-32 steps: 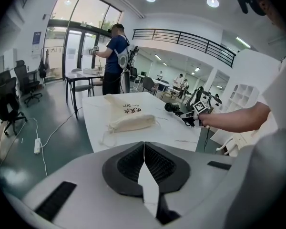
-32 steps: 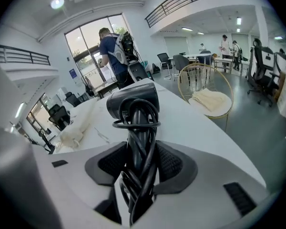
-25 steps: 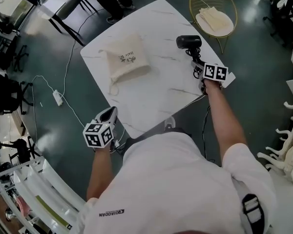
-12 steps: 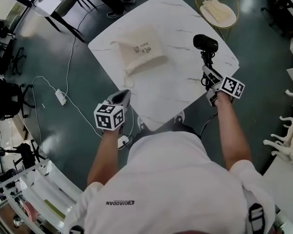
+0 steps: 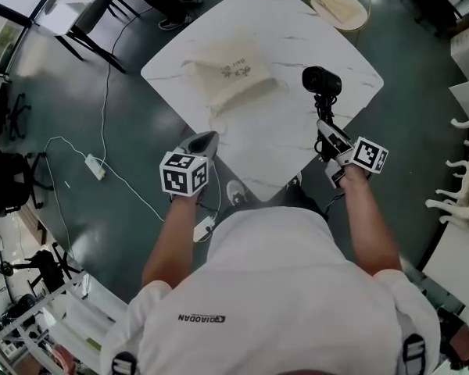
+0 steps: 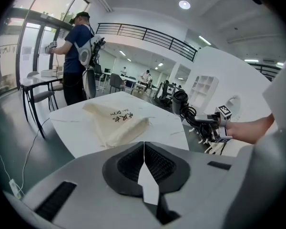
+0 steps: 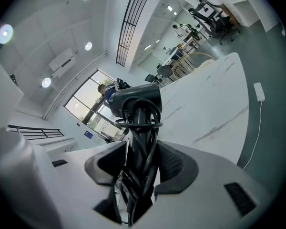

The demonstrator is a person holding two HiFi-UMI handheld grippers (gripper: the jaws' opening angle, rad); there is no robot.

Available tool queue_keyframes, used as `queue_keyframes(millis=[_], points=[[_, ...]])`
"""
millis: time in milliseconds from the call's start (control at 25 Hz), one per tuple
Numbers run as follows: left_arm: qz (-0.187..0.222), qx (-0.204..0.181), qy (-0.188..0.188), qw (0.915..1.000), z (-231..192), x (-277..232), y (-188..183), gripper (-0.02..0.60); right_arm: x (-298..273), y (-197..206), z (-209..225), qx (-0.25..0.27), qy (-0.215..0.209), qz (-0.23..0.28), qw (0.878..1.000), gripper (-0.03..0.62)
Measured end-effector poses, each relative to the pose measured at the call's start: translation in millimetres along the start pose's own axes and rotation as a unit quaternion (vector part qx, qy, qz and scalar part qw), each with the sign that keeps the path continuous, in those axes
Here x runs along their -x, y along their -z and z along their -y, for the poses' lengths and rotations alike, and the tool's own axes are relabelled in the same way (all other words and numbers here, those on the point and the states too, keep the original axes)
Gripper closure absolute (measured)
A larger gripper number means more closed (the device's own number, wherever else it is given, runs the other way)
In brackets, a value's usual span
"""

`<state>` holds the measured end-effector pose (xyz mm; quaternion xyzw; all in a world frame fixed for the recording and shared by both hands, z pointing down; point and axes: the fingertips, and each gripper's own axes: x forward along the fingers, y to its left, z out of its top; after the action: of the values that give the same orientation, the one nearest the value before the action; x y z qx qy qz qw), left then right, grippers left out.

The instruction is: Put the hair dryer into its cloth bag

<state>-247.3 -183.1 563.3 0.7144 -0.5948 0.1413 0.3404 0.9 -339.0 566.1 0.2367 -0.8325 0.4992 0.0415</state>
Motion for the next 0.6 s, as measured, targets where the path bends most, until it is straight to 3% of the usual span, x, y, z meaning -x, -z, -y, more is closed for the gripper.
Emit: queue_keyframes(millis=[280,400,600], points=[[-0.012,-0.044,0.021,0.9988,-13.5,3.3,-2.7,0.551,5.4,31.8,-33.8,-0.021,-0.019,0.029,0.999,0.382],[-0.015,-0.073,0.022,0.997,-19.7,0.8,-6.3,0.551,5.3,42.7,-52.8,-0.034,-0.051,0.047,0.997,0.381],[-0.017,-0.13,0.017,0.9912,-23.9,-1.9,-2.7,0.551,16.1,79.1,-63.0,-0.04,-0.055,0.055,0.996,0.381]])
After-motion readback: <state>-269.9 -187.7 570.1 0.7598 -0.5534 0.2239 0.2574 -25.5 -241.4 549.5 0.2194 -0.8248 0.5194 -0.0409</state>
